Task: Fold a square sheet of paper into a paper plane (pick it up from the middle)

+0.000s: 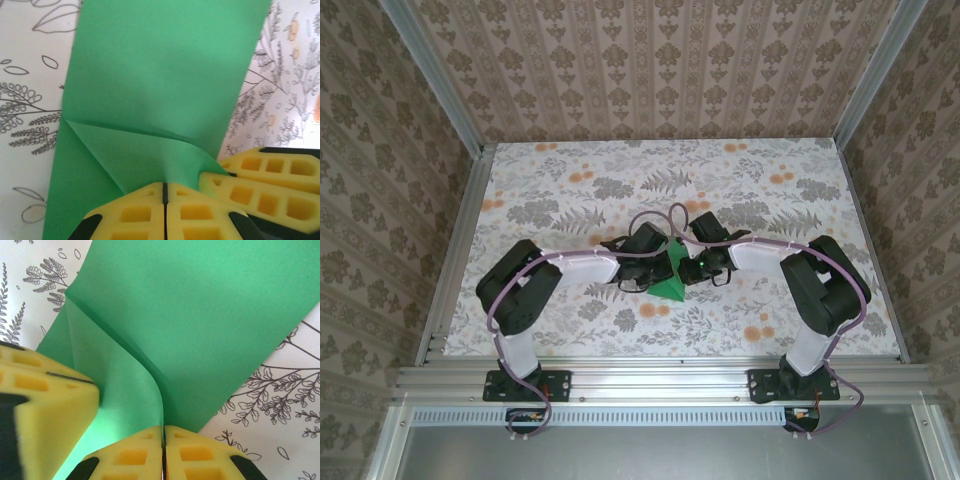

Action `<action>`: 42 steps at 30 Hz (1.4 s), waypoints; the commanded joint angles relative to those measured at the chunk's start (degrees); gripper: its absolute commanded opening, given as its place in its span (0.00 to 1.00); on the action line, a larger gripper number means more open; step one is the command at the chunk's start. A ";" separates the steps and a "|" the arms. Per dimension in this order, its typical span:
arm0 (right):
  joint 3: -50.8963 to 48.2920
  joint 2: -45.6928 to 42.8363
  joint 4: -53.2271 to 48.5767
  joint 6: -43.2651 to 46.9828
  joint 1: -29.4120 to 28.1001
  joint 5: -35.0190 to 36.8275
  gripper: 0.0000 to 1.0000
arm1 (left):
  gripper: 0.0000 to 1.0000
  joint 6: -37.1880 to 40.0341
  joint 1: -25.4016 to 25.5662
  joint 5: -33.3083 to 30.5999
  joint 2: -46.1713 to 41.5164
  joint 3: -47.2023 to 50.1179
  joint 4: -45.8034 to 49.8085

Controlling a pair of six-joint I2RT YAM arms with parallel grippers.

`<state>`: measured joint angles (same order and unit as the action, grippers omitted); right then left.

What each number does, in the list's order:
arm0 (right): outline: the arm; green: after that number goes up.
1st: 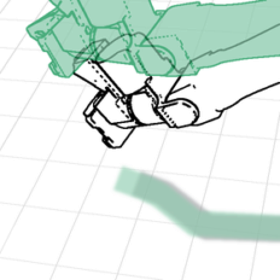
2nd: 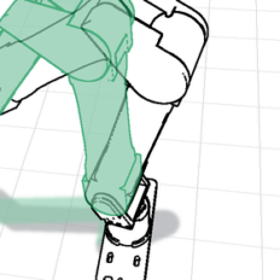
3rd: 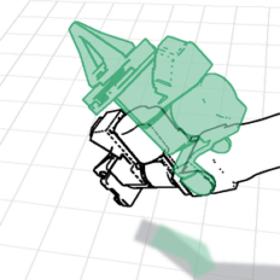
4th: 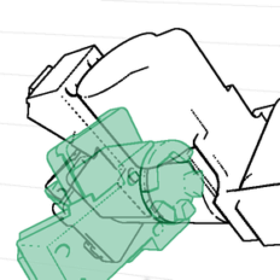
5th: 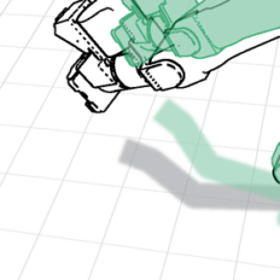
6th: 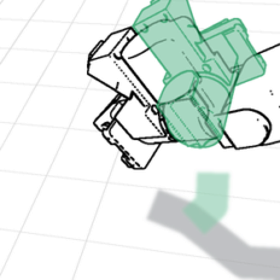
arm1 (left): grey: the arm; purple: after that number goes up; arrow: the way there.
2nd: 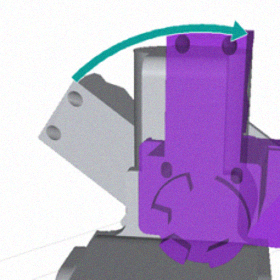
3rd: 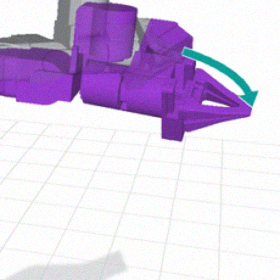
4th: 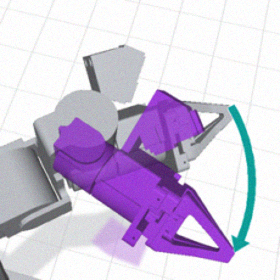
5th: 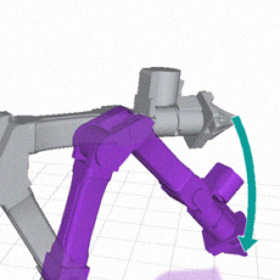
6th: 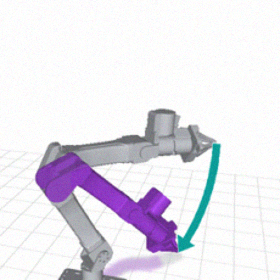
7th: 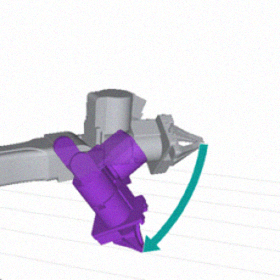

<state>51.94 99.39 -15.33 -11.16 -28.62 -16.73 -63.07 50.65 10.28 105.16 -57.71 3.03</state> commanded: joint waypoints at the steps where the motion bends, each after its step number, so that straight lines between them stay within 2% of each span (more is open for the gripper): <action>1: -0.71 3.04 -1.99 -1.15 0.14 1.44 0.09 | 0.08 -1.15 0.21 0.34 2.70 0.92 -1.70; 16: 1.13 2.83 -2.86 -1.12 0.12 1.00 0.10 | 0.07 -2.24 1.63 -1.57 1.07 3.70 -0.09; 25: 0.81 1.57 -1.96 -1.08 0.13 -0.71 0.09 | 0.13 0.03 0.75 -2.83 -3.54 2.56 -1.26; 34: 1.03 1.16 -1.74 -1.25 0.13 -1.39 0.09 | 0.17 -0.46 -0.95 1.00 -1.91 2.18 -8.35; 42: 0.92 1.24 -1.70 -1.10 0.15 -1.23 0.09 | 0.17 -1.77 -1.13 1.91 1.09 1.56 -6.86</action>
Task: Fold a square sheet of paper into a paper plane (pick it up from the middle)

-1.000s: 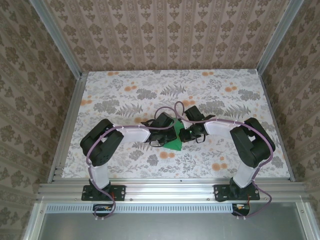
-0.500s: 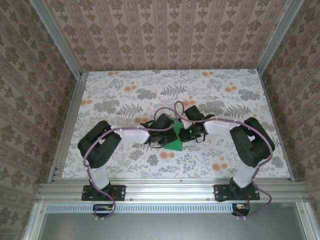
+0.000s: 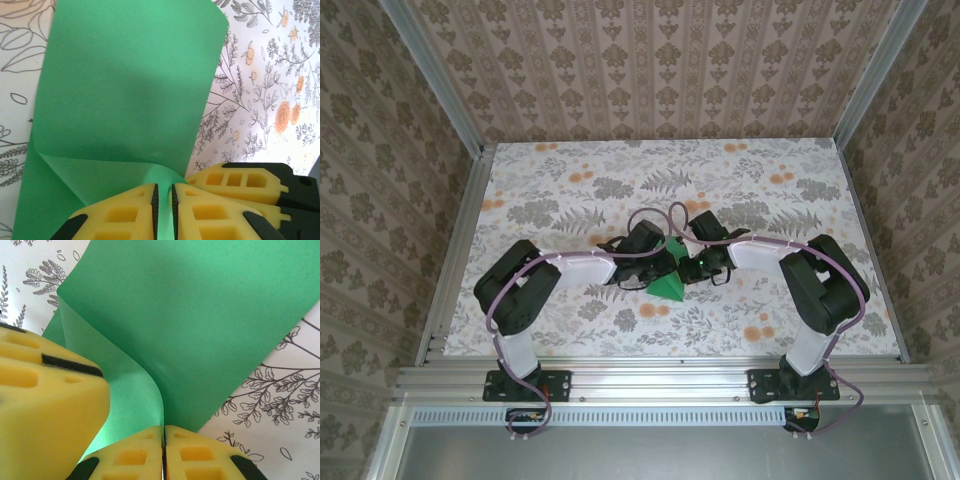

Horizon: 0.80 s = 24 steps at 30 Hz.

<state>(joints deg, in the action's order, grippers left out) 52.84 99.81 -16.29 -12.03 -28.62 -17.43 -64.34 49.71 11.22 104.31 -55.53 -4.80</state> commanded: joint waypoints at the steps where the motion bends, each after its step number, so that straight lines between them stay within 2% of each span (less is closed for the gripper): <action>1: 0.07 0.91 -0.67 -0.22 0.12 -0.41 0.09 | 0.17 -0.77 -0.15 0.45 2.20 -0.55 2.32; 8: 0.60 0.78 -0.74 -0.69 0.15 -0.57 0.11 | 0.13 -1.05 -0.14 -2.26 3.22 1.27 6.73; 15: 0.94 -3.32 -2.34 -2.09 0.30 0.50 0.30 | 0.12 -0.62 0.54 -2.28 4.06 1.34 6.54; 19: -0.04 -8.38 -4.40 -3.33 0.75 2.04 0.36 | 0.11 -0.37 0.66 -2.37 3.97 1.06 6.73; 22: -2.08 -12.29 -4.14 -5.39 0.85 1.23 0.37 | 0.11 -0.27 0.66 -2.29 3.96 0.99 6.67; 24: -3.49 -13.95 -3.15 -6.46 0.84 -2.97 0.31 | 0.11 -0.22 0.66 -2.28 3.90 0.87 6.69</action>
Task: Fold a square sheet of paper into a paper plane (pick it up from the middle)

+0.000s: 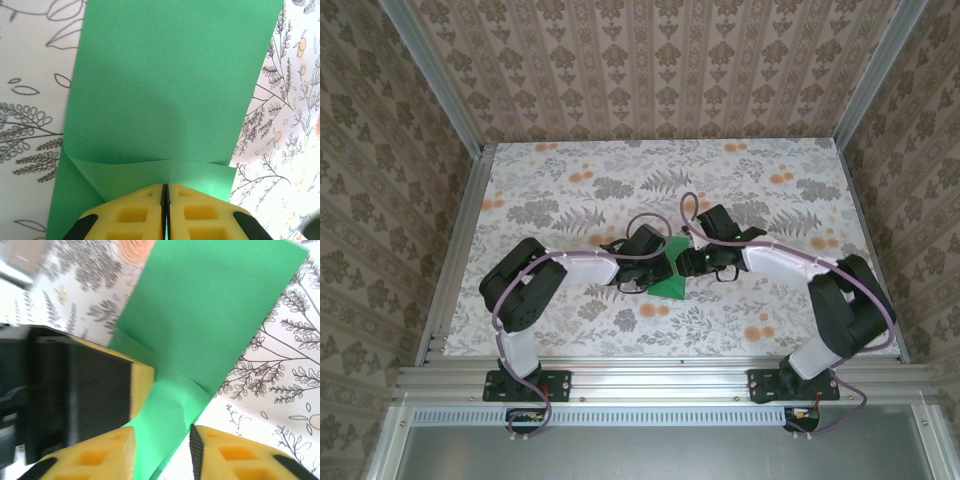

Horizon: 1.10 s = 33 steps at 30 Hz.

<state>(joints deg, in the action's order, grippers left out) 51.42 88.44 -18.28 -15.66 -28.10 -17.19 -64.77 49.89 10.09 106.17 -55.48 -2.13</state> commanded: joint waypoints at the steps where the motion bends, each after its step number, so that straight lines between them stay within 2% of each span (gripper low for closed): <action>1: -2.69 -2.92 -0.48 -3.56 0.24 -6.06 0.27 | 0.11 0.34 0.47 -1.14 2.02 0.74 4.01; 4: -3.87 -1.66 1.94 -7.62 0.20 -13.82 0.15 | 0.11 0.54 0.60 -1.25 2.07 0.41 4.17; 8: -6.52 0.19 6.05 -11.96 0.15 -16.71 0.08 | 0.11 0.87 0.65 -1.26 2.35 -0.10 4.34; 14: -5.87 3.94 7.52 -13.61 -0.35 -19.94 0.07 | 0.11 1.03 0.80 -1.13 2.46 -0.32 4.55; 33: -2.54 12.17 -0.26 -10.20 -0.29 -16.39 0.08 | 0.11 1.23 0.89 -1.39 2.46 -0.29 5.36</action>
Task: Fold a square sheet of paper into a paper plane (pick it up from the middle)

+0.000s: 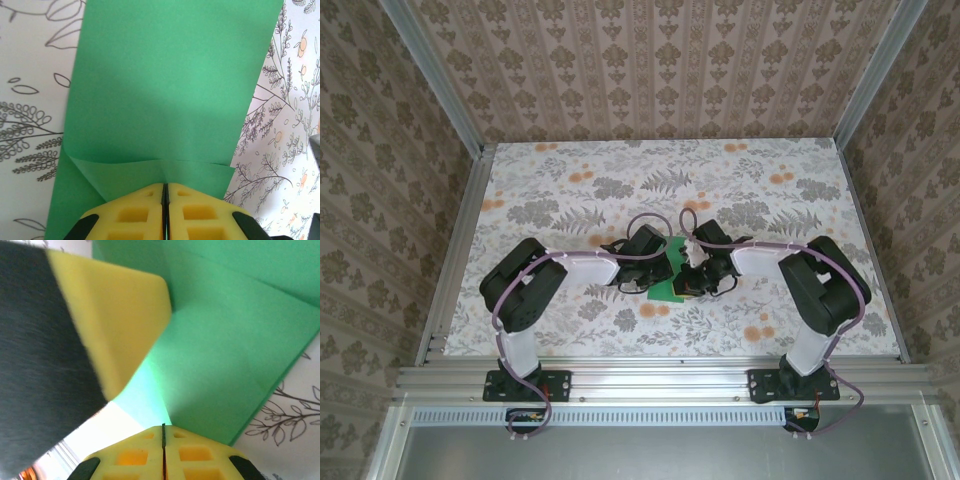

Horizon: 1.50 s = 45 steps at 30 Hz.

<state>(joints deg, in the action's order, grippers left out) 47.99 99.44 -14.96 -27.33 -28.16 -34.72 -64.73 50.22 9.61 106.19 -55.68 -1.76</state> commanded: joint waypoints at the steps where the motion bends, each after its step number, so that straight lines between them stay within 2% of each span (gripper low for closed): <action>1: 0.72 1.24 -3.61 1.51 -0.15 1.45 0.09 | 0.11 1.18 0.51 -0.93 2.44 -0.04 5.01; 16: -1.50 2.03 -6.72 3.12 0.56 2.45 0.10 | 0.10 0.88 0.55 -1.43 2.97 0.51 5.36; 23: -2.59 -1.54 -7.00 2.20 0.81 1.17 0.11 | 0.10 0.86 0.56 -1.50 3.06 0.35 5.79; 35: -7.79 -1.18 -3.28 -0.88 3.24 -1.10 0.12 | 0.09 1.25 0.49 -1.43 3.28 0.12 6.15; 45: -10.94 -3.21 -4.59 -2.25 4.36 -0.99 0.11 | 0.09 1.35 0.48 -1.47 3.30 -0.11 6.46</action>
<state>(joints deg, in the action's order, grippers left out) 40.36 96.25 -11.66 -28.36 -24.16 -39.07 -64.73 50.61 9.89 106.83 -56.40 -1.67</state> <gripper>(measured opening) 0.111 0.090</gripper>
